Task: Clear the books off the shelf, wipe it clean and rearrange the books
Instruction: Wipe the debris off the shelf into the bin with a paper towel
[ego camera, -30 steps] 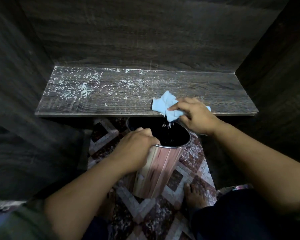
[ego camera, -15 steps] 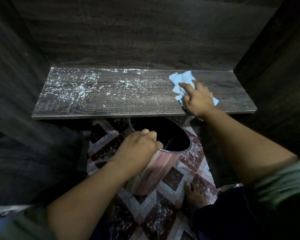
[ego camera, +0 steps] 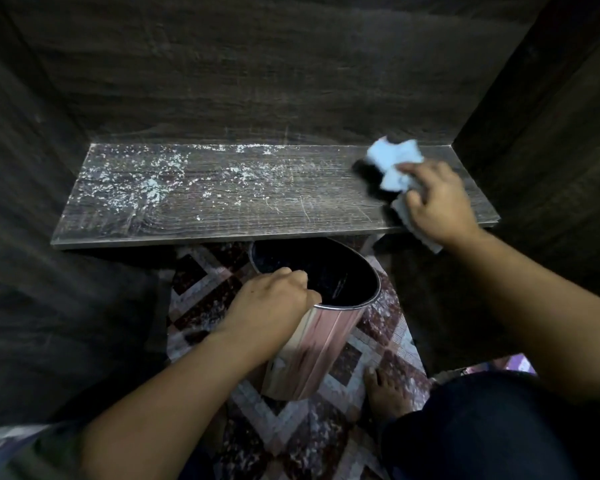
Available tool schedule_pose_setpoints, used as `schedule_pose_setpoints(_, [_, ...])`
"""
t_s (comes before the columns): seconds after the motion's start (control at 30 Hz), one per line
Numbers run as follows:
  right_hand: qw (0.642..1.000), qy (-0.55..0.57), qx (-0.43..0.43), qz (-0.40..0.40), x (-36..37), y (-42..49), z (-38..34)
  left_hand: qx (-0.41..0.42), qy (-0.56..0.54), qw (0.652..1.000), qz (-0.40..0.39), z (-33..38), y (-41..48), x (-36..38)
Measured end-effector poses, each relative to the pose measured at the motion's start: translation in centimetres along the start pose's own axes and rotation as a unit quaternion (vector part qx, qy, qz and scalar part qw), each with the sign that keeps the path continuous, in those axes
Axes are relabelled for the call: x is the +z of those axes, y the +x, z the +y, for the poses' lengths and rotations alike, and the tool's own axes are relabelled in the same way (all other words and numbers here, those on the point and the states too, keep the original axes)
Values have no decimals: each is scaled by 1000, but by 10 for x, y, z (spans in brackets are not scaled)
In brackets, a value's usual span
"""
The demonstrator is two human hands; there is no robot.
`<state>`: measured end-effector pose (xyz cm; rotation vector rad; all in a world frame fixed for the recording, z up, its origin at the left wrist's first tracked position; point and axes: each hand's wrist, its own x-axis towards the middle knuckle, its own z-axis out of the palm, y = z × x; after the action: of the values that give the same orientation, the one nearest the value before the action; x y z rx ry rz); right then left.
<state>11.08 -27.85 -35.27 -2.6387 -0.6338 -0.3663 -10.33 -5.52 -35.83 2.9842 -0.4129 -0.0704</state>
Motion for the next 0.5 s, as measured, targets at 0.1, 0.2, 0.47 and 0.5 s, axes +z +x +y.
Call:
schedule_pose_setpoints(0.1, [979, -72, 187, -41, -5, 14, 48, 1, 2, 1000, -2, -3, -1, 2])
schedule_pose_setpoints(0.2, [963, -112, 231, -81, 11, 12, 49, 2, -29, 1000, 13, -1, 2, 6])
schedule_pose_setpoints(0.47, [990, 12, -61, -126, 51, 4, -50, -4, -56, 998, 41, -6, 12, 11])
schedule_pose_setpoints(0.5, [991, 39, -66, -113, 51, 6, -55, -5, -58, 997, 44, -7, 14, 12])
